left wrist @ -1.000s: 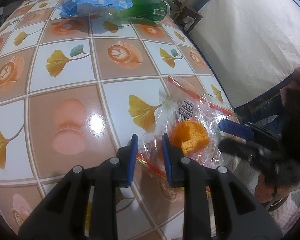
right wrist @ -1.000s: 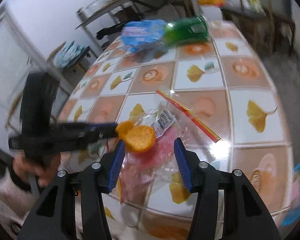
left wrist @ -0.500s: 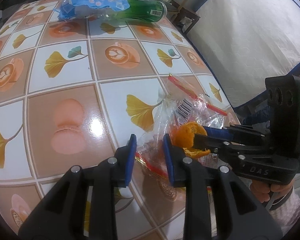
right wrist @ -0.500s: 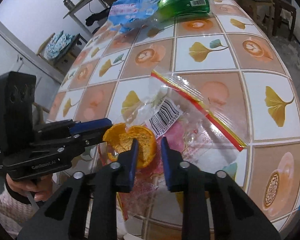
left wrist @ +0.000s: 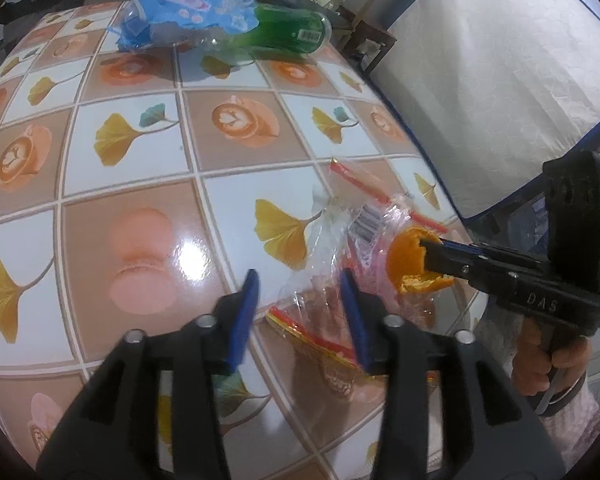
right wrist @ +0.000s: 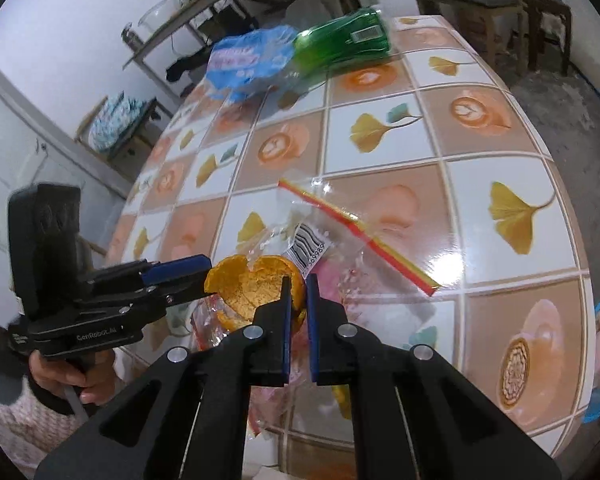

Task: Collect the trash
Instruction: 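Pull the orange peel from the bag with the right tool while the left tool holds the bag, then lift the clear bag with the left tool while the right tool holds the orange peel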

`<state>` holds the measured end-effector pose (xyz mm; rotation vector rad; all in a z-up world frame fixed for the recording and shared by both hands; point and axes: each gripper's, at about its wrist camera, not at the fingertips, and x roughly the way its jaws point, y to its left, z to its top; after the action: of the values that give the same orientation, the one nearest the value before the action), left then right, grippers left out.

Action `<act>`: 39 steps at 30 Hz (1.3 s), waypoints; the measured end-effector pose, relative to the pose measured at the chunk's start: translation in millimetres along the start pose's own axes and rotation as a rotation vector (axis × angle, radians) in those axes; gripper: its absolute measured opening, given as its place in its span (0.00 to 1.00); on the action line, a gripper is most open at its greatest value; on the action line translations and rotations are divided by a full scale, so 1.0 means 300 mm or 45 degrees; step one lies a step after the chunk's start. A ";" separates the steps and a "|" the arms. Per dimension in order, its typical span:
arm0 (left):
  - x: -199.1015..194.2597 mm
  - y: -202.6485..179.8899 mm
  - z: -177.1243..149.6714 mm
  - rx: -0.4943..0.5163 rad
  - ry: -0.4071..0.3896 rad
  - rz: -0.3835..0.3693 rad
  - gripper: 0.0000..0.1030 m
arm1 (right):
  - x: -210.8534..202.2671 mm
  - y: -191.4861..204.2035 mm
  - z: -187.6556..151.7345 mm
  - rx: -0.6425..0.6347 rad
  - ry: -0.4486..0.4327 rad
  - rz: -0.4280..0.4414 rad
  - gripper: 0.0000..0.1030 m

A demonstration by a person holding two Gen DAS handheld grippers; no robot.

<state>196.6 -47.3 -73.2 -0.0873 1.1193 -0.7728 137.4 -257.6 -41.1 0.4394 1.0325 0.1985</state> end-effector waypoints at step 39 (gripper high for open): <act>0.062 -0.105 0.011 0.149 0.119 0.105 0.21 | -0.074 -0.156 -0.036 0.162 -0.119 -0.049 0.07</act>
<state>187.1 -82.8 -72.5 0.0935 1.1563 -0.7729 114.8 -304.8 -49.2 0.5388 0.9644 0.0770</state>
